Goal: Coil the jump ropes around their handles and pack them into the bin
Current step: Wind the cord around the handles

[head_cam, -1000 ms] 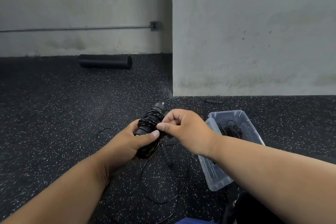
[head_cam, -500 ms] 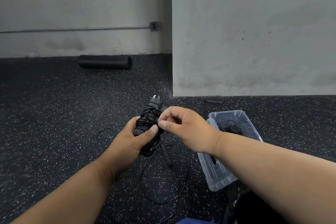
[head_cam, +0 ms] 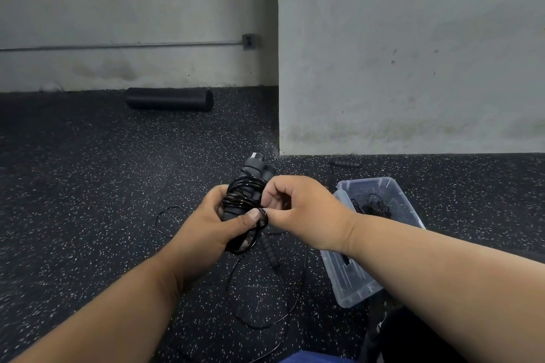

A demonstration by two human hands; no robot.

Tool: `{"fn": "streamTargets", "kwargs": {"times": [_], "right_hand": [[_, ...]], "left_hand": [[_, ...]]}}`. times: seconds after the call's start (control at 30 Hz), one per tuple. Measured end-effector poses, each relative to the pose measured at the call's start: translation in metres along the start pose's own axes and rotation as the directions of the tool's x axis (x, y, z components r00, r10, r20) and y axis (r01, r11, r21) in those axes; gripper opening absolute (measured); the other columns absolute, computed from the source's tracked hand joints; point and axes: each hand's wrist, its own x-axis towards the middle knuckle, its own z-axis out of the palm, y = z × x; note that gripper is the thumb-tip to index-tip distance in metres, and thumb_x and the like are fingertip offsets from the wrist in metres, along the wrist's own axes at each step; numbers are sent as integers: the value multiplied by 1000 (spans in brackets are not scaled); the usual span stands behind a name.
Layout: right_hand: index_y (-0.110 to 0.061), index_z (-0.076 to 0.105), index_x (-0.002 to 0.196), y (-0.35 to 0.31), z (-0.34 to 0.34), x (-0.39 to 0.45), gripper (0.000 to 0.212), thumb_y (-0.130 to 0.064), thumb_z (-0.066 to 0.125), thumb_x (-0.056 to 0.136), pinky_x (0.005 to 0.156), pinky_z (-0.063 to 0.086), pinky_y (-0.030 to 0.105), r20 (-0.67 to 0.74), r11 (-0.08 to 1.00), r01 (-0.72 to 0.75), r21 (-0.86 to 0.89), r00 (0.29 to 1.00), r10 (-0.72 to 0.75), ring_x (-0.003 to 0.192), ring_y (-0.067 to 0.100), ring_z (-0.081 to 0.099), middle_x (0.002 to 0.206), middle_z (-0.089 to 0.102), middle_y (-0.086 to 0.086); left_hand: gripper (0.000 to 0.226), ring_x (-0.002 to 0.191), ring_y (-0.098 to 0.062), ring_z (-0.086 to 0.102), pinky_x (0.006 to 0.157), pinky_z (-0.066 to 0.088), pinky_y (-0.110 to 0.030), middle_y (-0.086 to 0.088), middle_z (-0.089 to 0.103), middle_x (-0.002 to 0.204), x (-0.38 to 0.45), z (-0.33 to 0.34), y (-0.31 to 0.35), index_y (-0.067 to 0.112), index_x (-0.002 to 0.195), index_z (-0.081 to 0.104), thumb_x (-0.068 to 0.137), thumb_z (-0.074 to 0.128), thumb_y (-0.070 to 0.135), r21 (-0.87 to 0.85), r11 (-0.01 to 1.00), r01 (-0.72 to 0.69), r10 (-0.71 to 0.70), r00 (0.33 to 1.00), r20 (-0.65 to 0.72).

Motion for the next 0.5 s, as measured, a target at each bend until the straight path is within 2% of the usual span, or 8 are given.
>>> {"fn": "streamTargets", "kwargs": {"times": [0.2, 0.37, 0.5], "right_hand": [[-26, 64, 76, -2, 3, -3, 20, -19, 81, 83, 61, 48, 17, -55, 993, 47, -106, 997, -53, 63, 0, 56, 71, 67, -7], [-22, 67, 73, -6, 7, -1, 15, -16, 74, 85, 60, 47, 21, -231, 993, 26, -118, 971, -53, 62, 1, 56, 72, 68, -6], [-27, 64, 81, -9, 8, -6, 18, -11, 70, 87, 61, 50, 22, -71, 989, 88, -116, 993, -97, 65, 3, 56, 72, 66, -7]], "left_hand": [[55, 85, -12, 75, 77, 60, -35, 3, 79, 96, -1, 2, -3, 23, 124, 59, 73, 80, 31, 12, 1000, -27, 27, 999, -22], [58, 84, -18, 75, 75, 61, -38, -4, 79, 96, 3, 0, -6, 21, 126, 57, 75, 80, 36, -39, 999, -12, 9, 998, -70], [57, 90, -23, 77, 78, 62, -37, -11, 78, 108, 4, 3, -6, 19, 125, 59, 75, 79, 37, -62, 996, -58, 50, 992, -118]]}}
